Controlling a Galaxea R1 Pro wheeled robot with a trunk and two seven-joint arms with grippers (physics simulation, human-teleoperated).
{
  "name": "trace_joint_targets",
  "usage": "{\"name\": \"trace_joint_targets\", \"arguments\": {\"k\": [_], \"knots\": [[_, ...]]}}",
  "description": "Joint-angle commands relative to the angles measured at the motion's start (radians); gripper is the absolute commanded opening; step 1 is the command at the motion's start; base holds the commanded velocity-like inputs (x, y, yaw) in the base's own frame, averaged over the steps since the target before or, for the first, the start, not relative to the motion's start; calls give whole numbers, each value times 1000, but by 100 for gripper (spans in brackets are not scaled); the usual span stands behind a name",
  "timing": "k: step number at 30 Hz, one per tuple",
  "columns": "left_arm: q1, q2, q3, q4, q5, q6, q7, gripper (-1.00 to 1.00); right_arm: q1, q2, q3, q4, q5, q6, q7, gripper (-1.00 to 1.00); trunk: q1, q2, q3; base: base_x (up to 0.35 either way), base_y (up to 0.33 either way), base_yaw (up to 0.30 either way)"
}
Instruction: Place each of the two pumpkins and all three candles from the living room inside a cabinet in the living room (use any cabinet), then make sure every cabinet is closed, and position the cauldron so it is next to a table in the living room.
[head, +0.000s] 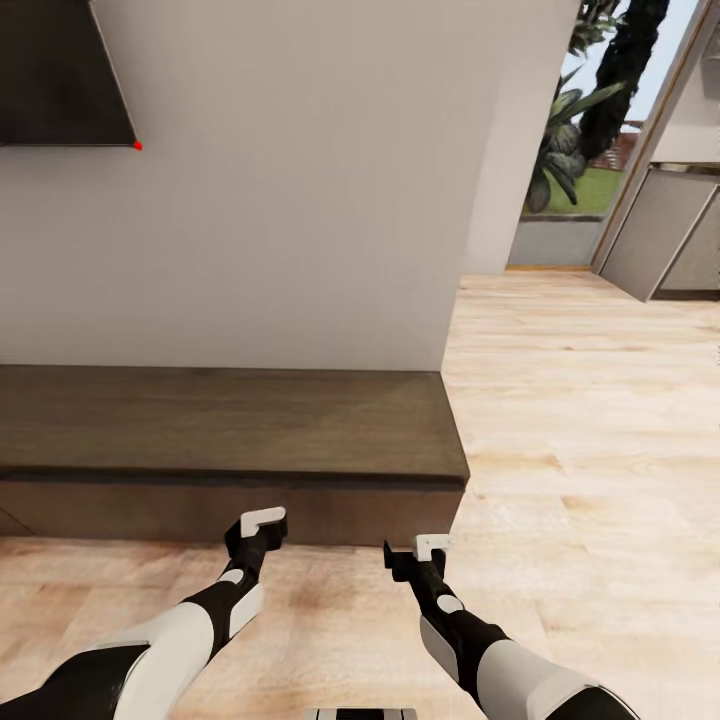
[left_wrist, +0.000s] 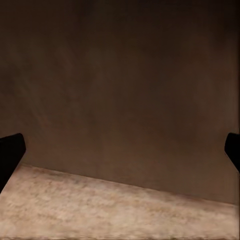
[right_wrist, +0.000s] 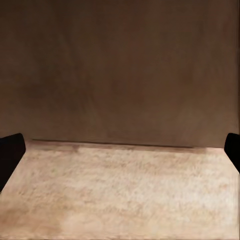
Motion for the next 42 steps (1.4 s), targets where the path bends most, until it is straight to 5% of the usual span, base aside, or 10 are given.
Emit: {"name": "trace_joint_targets", "arguments": {"k": [1, 42], "knots": [[0, 0, 6, 1, -3, -3, 1, 100, -1, 0, 9, 1, -7, -3, -5, 100, 0, 0, -1, -83, 0, 0], [-1, -2, 6, 2, -2, -2, -2, 100, -1, 0, 10, 0, -6, -3, -5, 100, 0, 0, -1, -30, 0, 0]]}}
